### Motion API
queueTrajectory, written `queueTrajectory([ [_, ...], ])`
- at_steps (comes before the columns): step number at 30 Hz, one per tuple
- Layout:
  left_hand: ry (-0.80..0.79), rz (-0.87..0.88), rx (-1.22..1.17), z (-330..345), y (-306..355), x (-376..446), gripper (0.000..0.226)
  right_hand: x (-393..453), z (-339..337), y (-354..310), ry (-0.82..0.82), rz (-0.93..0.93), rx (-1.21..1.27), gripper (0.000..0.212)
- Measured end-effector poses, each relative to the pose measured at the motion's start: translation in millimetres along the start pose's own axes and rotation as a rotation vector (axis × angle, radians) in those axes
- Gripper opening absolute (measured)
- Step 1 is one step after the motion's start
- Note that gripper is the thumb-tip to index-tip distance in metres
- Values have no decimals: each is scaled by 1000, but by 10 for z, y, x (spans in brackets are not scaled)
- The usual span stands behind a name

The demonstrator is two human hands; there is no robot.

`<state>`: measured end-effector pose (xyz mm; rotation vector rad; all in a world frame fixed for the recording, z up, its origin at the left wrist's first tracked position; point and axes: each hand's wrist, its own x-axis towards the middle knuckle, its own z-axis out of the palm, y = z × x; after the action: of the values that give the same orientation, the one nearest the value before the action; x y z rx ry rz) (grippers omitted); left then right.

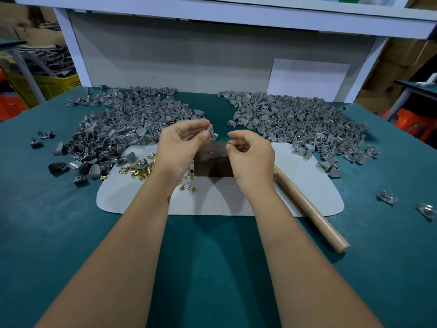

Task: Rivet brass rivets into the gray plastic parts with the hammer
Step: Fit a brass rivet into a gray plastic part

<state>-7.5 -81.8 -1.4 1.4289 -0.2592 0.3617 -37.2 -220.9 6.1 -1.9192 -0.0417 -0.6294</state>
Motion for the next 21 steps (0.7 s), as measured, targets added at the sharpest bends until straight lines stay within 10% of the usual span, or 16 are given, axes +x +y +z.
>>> queueTrajectory([
  [21, -170, -88, -3, 72, 62, -63, 27, 25, -40, -43, 55, -19, 72, 10],
])
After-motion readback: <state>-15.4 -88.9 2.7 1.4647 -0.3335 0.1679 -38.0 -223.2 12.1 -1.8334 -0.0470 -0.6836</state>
